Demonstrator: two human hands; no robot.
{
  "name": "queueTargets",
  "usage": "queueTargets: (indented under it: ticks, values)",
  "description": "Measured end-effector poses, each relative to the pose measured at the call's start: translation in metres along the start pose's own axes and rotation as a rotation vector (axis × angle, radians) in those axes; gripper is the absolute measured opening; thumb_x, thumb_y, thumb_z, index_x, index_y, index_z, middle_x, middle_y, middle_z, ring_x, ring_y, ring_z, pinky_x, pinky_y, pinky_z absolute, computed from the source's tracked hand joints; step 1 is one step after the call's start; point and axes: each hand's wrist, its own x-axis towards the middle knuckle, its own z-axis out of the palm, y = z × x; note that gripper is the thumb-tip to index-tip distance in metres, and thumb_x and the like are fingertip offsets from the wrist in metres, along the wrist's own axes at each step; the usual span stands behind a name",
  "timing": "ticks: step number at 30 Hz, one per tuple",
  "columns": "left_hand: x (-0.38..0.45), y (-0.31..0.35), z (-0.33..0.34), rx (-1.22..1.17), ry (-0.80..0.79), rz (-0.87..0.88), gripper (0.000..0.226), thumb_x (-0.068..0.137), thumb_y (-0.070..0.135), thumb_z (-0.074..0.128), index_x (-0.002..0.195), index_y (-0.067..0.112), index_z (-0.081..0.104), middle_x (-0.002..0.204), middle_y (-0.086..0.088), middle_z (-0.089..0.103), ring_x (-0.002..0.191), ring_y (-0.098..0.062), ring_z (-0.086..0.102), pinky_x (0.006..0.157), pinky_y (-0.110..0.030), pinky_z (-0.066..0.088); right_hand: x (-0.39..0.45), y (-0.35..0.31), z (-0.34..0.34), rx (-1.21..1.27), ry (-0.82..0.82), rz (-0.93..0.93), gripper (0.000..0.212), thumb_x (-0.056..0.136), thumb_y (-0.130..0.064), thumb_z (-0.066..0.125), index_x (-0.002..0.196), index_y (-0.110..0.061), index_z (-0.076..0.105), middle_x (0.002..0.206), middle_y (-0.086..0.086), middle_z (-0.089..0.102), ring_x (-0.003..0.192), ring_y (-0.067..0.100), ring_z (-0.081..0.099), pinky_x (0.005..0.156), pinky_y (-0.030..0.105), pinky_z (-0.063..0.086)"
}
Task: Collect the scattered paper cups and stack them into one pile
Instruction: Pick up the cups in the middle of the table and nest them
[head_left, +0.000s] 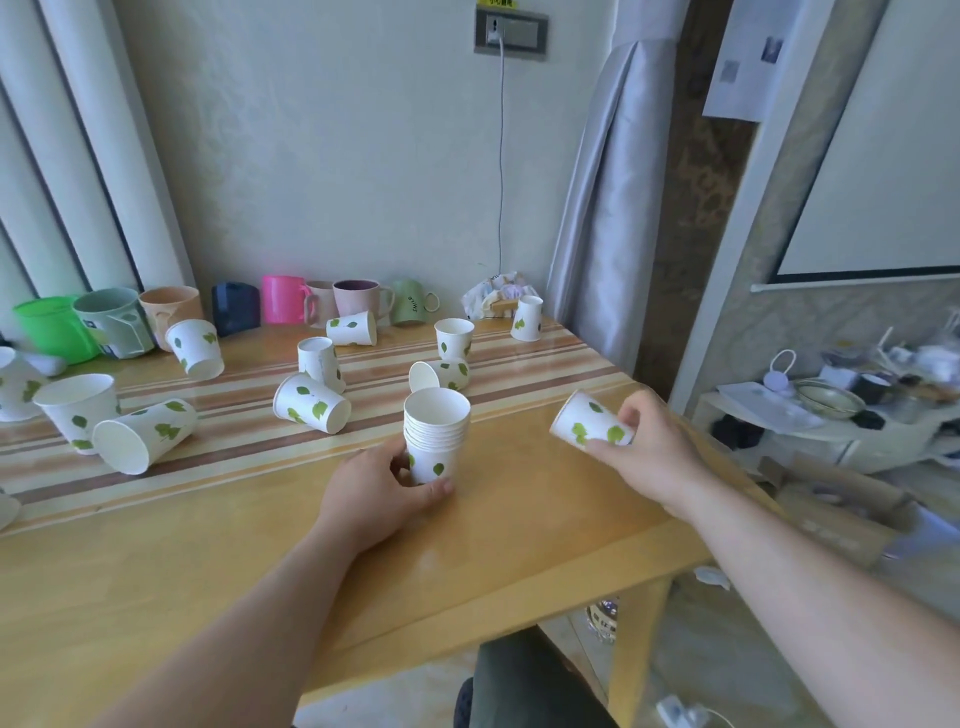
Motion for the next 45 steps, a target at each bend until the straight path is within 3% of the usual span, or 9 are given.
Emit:
queueTargets:
  ticks: [4, 8, 13, 17, 21, 24, 31, 34, 45]
  values:
    - [0.002, -0.002, 0.002, 0.013, 0.022, -0.01, 0.042, 0.078, 0.063, 0.083, 0.102, 0.032, 0.068, 0.089, 0.014, 0.071, 0.091, -0.012, 0.066, 0.083, -0.039, 0.059, -0.001, -0.002, 0.02, -0.11, -0.218, -0.004, 0.075, 0.081, -0.03, 0.091, 0.139, -0.032, 0.043, 0.133, 0.0, 0.06, 0.108, 0.023, 0.063, 0.084, 0.039, 0.055]
    - [0.006, -0.003, 0.004, 0.037, 0.004, -0.012, 0.044, 0.075, 0.064, 0.081, 0.1, 0.032, 0.065, 0.089, 0.013, 0.071, 0.092, -0.015, 0.067, 0.081, -0.041, 0.059, 0.006, -0.022, 0.026, -0.22, -0.423, 0.045, 0.137, 0.073, -0.035, 0.09, 0.165, -0.054, -0.009, 0.136, -0.009, 0.048, 0.115, 0.025, 0.062, 0.091, 0.039, 0.058]
    - [0.006, -0.003, 0.003, -0.023, 0.009, -0.002, 0.052, 0.076, 0.067, 0.082, 0.116, 0.043, 0.059, 0.098, 0.021, 0.07, 0.1, -0.012, 0.065, 0.084, -0.035, 0.055, 0.011, -0.045, 0.05, -0.264, -0.288, -0.137, 0.088, 0.078, -0.038, 0.077, 0.156, -0.045, 0.039, 0.115, -0.016, 0.051, 0.138, 0.03, 0.043, 0.103, 0.046, 0.053]
    - [0.004, -0.002, 0.001, -0.09, 0.019, -0.022, 0.043, 0.077, 0.062, 0.084, 0.11, 0.044, 0.064, 0.094, 0.018, 0.073, 0.09, 0.001, 0.065, 0.079, -0.027, 0.055, 0.011, -0.088, 0.061, 0.632, -0.019, -0.087, 0.066, 0.075, -0.024, 0.087, 0.132, -0.038, 0.058, 0.121, -0.009, 0.07, 0.105, 0.012, 0.067, 0.079, 0.031, 0.058]
    - [0.004, -0.002, 0.001, -0.102, 0.024, -0.019, 0.044, 0.075, 0.064, 0.084, 0.109, 0.044, 0.065, 0.094, 0.016, 0.074, 0.09, -0.001, 0.066, 0.082, -0.03, 0.057, 0.011, -0.135, 0.065, 1.099, -0.084, -0.14, 0.061, 0.067, -0.024, 0.092, 0.121, -0.028, 0.062, 0.114, 0.002, 0.076, 0.104, 0.025, 0.076, 0.082, 0.045, 0.064]
    - [0.004, -0.002, 0.001, -0.104, 0.026, -0.022, 0.046, 0.073, 0.065, 0.083, 0.11, 0.044, 0.066, 0.093, 0.017, 0.074, 0.09, -0.001, 0.067, 0.084, -0.032, 0.058, 0.003, -0.149, 0.082, 0.904, -0.169, -0.252, 0.064, 0.071, -0.019, 0.096, 0.119, -0.035, 0.058, 0.117, -0.002, 0.074, 0.104, 0.018, 0.074, 0.091, 0.044, 0.064]
    - [0.005, 0.001, -0.004, -0.141, -0.019, -0.089, 0.035, 0.076, 0.062, 0.087, 0.089, 0.04, 0.063, 0.082, 0.014, 0.071, 0.077, -0.001, 0.066, 0.068, -0.027, 0.054, 0.0, -0.133, 0.107, 0.463, -0.352, -0.335, 0.089, 0.067, -0.057, 0.093, 0.143, -0.048, 0.048, 0.138, -0.015, 0.061, 0.127, 0.007, 0.059, 0.094, 0.029, 0.055]
    - [0.018, -0.007, -0.019, -0.253, -0.101, -0.096, 0.04, 0.072, 0.058, 0.094, 0.099, 0.039, 0.072, 0.088, 0.017, 0.078, 0.088, -0.006, 0.073, 0.089, -0.038, 0.063, 0.007, -0.116, 0.102, 0.482, -0.474, -0.364, 0.112, 0.066, -0.056, 0.097, 0.159, -0.047, 0.036, 0.158, -0.018, 0.048, 0.14, 0.005, 0.047, 0.104, 0.027, 0.043]
    - [0.028, -0.063, -0.057, -0.009, 0.044, -0.187, 0.044, 0.072, 0.066, 0.09, 0.099, 0.039, 0.068, 0.097, 0.016, 0.075, 0.094, 0.0, 0.067, 0.078, -0.025, 0.054, 0.113, -0.12, 0.15, -0.022, -0.194, -0.398, 0.086, 0.086, 0.008, 0.059, 0.163, -0.022, 0.038, 0.163, 0.006, 0.044, 0.145, 0.037, 0.042, 0.119, 0.042, 0.037]
